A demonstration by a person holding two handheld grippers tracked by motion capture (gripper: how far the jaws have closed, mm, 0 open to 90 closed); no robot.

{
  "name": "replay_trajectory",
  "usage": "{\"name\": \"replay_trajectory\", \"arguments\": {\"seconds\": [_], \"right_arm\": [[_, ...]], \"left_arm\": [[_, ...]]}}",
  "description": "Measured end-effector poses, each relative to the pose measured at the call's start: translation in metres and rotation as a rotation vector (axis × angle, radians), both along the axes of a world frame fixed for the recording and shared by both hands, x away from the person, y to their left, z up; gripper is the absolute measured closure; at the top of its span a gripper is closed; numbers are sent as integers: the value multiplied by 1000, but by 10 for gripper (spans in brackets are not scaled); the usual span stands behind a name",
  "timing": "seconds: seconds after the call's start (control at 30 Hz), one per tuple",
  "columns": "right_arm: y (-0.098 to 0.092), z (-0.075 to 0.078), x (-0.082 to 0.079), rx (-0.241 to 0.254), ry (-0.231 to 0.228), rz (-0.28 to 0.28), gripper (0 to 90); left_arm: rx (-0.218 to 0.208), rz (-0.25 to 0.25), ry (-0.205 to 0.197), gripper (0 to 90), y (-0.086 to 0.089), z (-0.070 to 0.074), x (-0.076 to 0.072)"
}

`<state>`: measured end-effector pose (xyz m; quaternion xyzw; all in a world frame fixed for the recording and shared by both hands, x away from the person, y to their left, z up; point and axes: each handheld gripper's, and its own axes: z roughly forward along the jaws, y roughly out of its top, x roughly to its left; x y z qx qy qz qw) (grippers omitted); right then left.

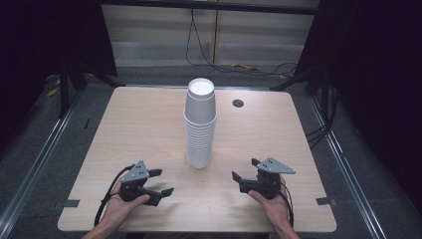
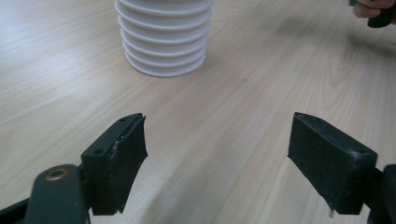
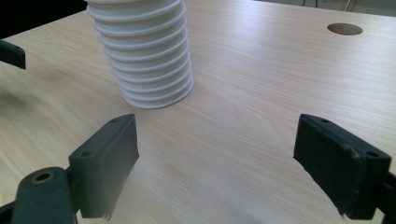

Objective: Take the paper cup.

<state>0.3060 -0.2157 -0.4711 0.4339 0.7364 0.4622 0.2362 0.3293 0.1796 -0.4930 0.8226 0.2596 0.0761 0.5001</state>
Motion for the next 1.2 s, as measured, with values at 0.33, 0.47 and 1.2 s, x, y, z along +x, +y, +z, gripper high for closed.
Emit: {"name": "replay_trajectory", "arguments": {"seconds": [0.33, 0.47, 1.2], "right_arm": [[0, 6, -2, 76, 4, 19, 144], [0, 8, -1, 102, 26, 44, 167], [25, 41, 17, 10, -22, 131, 150]], "left_arm": [[10, -5, 14, 187, 1, -1, 3], [9, -13, 13, 187, 0, -1, 4], [9, -61, 49, 189, -7, -4, 7]]}}
